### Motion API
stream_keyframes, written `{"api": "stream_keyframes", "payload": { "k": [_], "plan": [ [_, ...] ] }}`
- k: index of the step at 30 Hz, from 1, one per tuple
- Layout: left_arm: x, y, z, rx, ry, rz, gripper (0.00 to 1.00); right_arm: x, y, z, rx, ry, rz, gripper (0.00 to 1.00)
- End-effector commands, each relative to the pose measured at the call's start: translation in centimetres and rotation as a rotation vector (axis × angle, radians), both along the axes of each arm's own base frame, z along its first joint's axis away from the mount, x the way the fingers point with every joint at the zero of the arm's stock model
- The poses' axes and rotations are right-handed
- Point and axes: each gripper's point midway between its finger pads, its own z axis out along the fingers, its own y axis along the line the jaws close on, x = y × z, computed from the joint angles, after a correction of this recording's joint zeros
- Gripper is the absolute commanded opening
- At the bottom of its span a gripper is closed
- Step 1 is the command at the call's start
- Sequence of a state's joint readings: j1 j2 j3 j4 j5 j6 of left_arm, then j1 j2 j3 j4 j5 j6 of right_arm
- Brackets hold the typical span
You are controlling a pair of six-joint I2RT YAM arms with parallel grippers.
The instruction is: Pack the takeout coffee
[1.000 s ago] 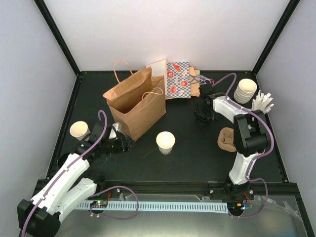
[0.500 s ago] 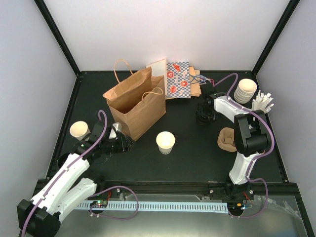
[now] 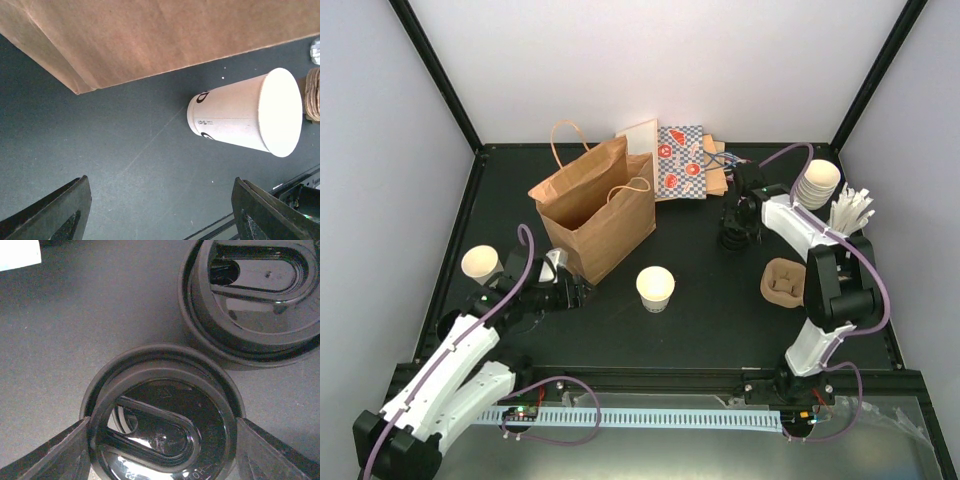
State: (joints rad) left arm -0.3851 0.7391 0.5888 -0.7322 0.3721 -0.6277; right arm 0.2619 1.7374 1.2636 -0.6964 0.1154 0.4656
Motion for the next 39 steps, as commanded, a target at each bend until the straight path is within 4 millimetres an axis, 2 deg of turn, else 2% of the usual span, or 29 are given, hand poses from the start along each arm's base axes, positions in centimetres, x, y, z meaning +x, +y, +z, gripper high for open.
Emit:
{"api": "stream_keyframes", "payload": {
  "k": [1, 4, 7, 11, 16, 20, 24, 28, 33, 39],
  "plan": [
    [-0.1, -0.6, 0.7, -0.052, -0.030, -0.022, 0.79, -1.0, -0.4, 0.5, -0.008, 0.005, 0.024, 0.75],
    [-0.5, -0.8, 0.8, -0.079, -0.037, -0.031, 0.79, -2.0, 0.8, 1.9, 0.006, -0.013, 0.096, 0.71],
    [-0.7, -1.3, 0.7, -0.117, -0.044, -0.044, 0.79, -4.3, 2.9, 2.9, -0.020, -0.002, 0.193, 0.71],
    [-1.0, -2.3, 0.9, -0.180, -0.047, -0.077, 0.79, -8.2, 6.3, 5.2, 0.026, -0.035, 0.344, 0.70],
    [-1.2, -4.0, 1.7, -0.286, -0.077, -0.134, 0.80, -13.9, 11.8, 8.9, 0.186, -0.113, 0.609, 0.69],
    [-1.0, -5.0, 2.2, -0.343, -0.101, -0.149, 0.81, -17.2, 14.8, 10.2, 0.232, -0.129, 0.777, 0.66],
    [-1.0, -5.8, 2.5, -0.371, -0.102, -0.165, 0.79, -18.5, 16.0, 9.3, 0.194, -0.095, 0.850, 0.66],
    [-0.8, -6.4, 2.6, -0.381, -0.098, -0.169, 0.76, -18.7, 16.8, 8.3, 0.132, -0.068, 0.885, 0.67],
    [-0.4, -6.8, 2.8, -0.384, -0.108, -0.166, 0.75, -18.9, 18.3, 8.1, 0.093, -0.080, 0.929, 0.68],
    [0.1, -7.3, 3.0, -0.385, -0.108, -0.168, 0.60, -18.5, 19.3, 7.5, -0.003, -0.089, 0.945, 0.68]
  ]
}}
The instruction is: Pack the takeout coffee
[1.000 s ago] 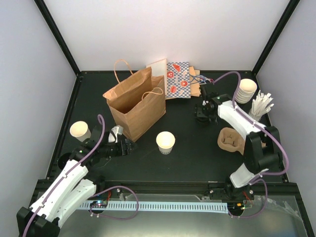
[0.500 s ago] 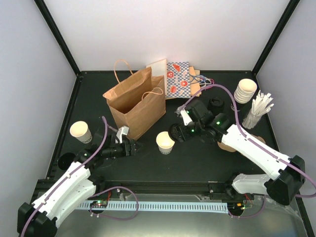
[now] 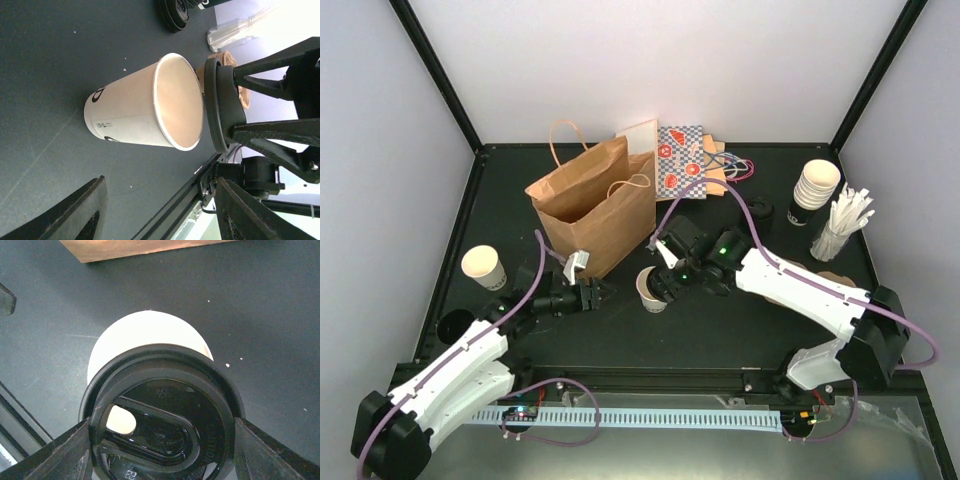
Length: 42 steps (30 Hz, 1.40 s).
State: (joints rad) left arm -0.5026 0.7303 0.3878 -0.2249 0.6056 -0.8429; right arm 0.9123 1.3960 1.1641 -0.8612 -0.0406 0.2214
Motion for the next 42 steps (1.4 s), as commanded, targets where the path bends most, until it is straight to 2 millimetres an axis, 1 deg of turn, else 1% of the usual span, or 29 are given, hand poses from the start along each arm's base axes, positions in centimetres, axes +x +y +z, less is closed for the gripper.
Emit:
{"api": "stream_keyframes", "payload": {
  "k": [1, 3, 5, 16, 21, 34, 42],
  "plan": [
    [1.0, -0.7, 1.6, -0.029, -0.044, 0.002, 0.58, 1.0, 0.7, 0.7, -0.048, -0.083, 0.006, 0.68],
    [1.2, -0.8, 1.7, -0.028, -0.046, 0.002, 0.53, 1.0, 0.9, 0.5, -0.058, -0.085, 0.009, 0.68],
    [1.3, -0.9, 1.7, -0.026, -0.047, 0.003, 0.51, 1.1, 1.1, 0.3, -0.067, -0.089, 0.012, 0.68],
    [1.5, -1.2, 1.0, -0.009, -0.035, 0.001, 0.50, 1.4, 2.2, 0.3, -0.067, -0.110, 0.037, 0.67],
    [1.7, -1.2, 0.8, -0.001, -0.030, 0.003, 0.49, 1.5, 2.7, 0.0, -0.067, -0.104, 0.050, 0.67],
    [2.3, -1.6, 0.1, 0.040, -0.025, -0.007, 0.45, 1.3, 3.9, -0.9, -0.074, -0.076, 0.092, 0.67],
    [2.5, -2.3, -0.6, 0.054, -0.010, -0.034, 0.37, 0.9, 4.1, -1.8, -0.095, -0.045, 0.118, 0.67]
  ]
}}
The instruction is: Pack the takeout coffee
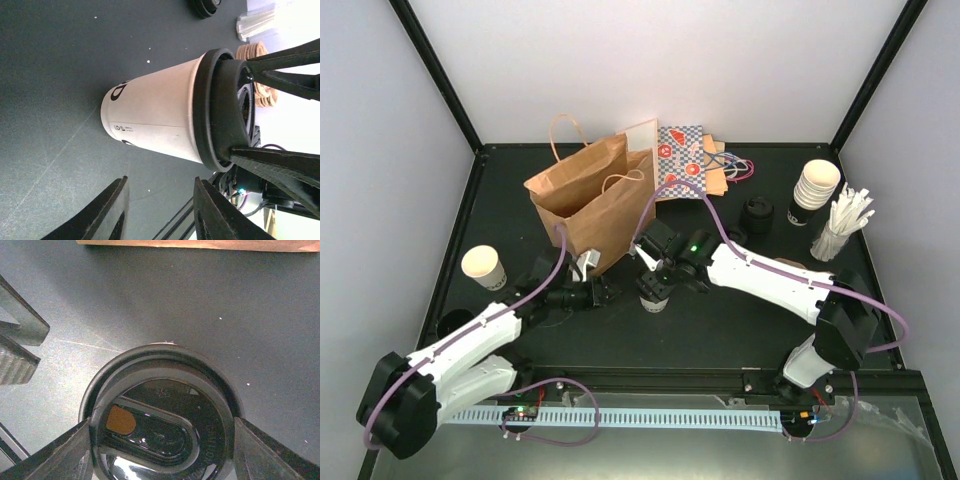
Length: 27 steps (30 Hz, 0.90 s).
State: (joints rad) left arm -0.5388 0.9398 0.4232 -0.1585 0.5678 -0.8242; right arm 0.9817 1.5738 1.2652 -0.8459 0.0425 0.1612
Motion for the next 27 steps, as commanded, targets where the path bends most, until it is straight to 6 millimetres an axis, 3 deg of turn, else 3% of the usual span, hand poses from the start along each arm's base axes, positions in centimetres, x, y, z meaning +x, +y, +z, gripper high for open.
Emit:
{"api": "stream_keyframes", "payload": {
  "k": [1, 13, 27],
  "plan": [
    [1.1, -1.0, 2.1, -0.025, -0.075, -0.023, 0.36, -0.2, 0.8, 0.3, 0.011, 0.006, 0.031, 0.67],
    [1.4, -2.0, 3.1, -0.090, -0.104, -0.043, 0.38, -1.6, -0.4, -2.5, -0.110, 0.080, 0.057, 0.66],
    [1.6, -3.3, 2.6, -0.114, -0.079, -0.075, 0.40, -4.0, -1.6, -5.2, -0.135, 0.167, 0.083, 0.64]
  ]
}}
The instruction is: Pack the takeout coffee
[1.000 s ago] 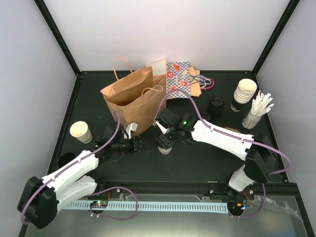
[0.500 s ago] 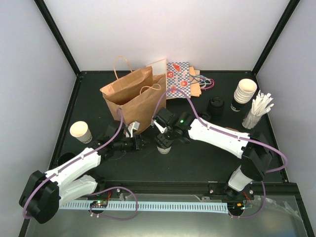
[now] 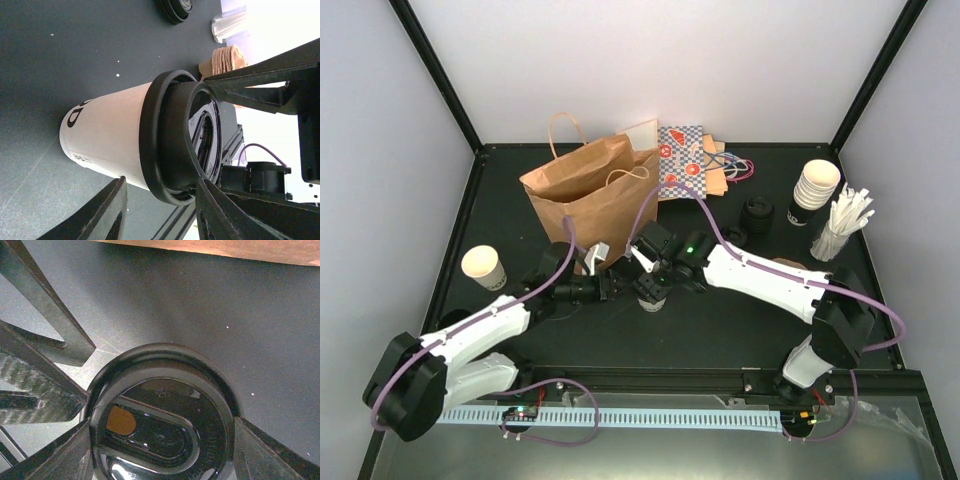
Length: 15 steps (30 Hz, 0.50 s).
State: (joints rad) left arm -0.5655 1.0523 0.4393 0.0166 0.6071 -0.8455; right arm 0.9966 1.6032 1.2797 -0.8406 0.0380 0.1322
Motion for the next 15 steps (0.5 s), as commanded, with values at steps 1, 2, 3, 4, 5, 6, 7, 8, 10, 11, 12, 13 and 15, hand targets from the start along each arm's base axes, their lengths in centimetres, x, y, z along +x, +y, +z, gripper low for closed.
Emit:
{"api": "stream_keyframes", "payload": {
  "k": [1, 2, 3, 4, 5, 6, 7, 8, 10, 11, 12, 13, 15],
  "plan": [
    [0.5, -1.1, 1.6, -0.047, -0.040, -0.027, 0.40, -3.7, -2.6, -4.9, -0.131, 0.162, 0.031, 0.64],
    [0.5, -1.1, 1.6, -0.047, -0.039, -0.028, 0.40, -3.7, -2.9, -5.1, -0.140, 0.159, 0.023, 0.64],
    [0.6, -1.2, 1.5, -0.046, -0.037, -0.030, 0.40, -3.6, -3.0, -5.2, -0.148, 0.155, 0.021, 0.64],
    [0.7, -1.3, 1.4, -0.044, -0.033, -0.030, 0.39, -3.6, -3.1, -5.3, -0.152, 0.152, 0.020, 0.64],
    [0.8, -1.4, 1.3, -0.041, -0.031, -0.030, 0.39, -3.6, -3.2, -5.4, -0.155, 0.152, 0.019, 0.64],
    [0.9, -1.6, 1.3, -0.042, -0.032, -0.033, 0.38, -3.6, -3.1, -5.4, -0.153, 0.153, 0.020, 0.64],
    [1.1, -1.7, 1.3, -0.040, -0.031, -0.035, 0.38, -3.6, -3.1, -5.5, -0.151, 0.156, 0.020, 0.64],
    [1.1, -1.8, 1.2, -0.038, -0.029, -0.036, 0.37, -3.6, -3.1, -5.5, -0.151, 0.157, 0.022, 0.64],
    [1.3, -2.0, 1.1, -0.036, -0.031, -0.039, 0.35, -3.6, -3.1, -5.5, -0.151, 0.152, 0.020, 0.64],
    [1.5, -2.0, 1.0, -0.032, -0.032, -0.035, 0.35, -3.6, -3.1, -5.5, -0.154, 0.151, 0.021, 0.64],
    [1.5, -2.0, 0.9, -0.026, -0.031, -0.032, 0.34, -3.5, -3.2, -5.5, -0.154, 0.150, 0.020, 0.64],
    [1.6, -2.0, 0.7, -0.018, -0.027, -0.029, 0.33, -3.5, -3.2, -5.5, -0.154, 0.150, 0.022, 0.64],
    [1.7, -1.9, 0.3, -0.008, -0.023, -0.025, 0.32, -3.6, -3.1, -5.5, -0.153, 0.154, 0.026, 0.64]
  ]
}}
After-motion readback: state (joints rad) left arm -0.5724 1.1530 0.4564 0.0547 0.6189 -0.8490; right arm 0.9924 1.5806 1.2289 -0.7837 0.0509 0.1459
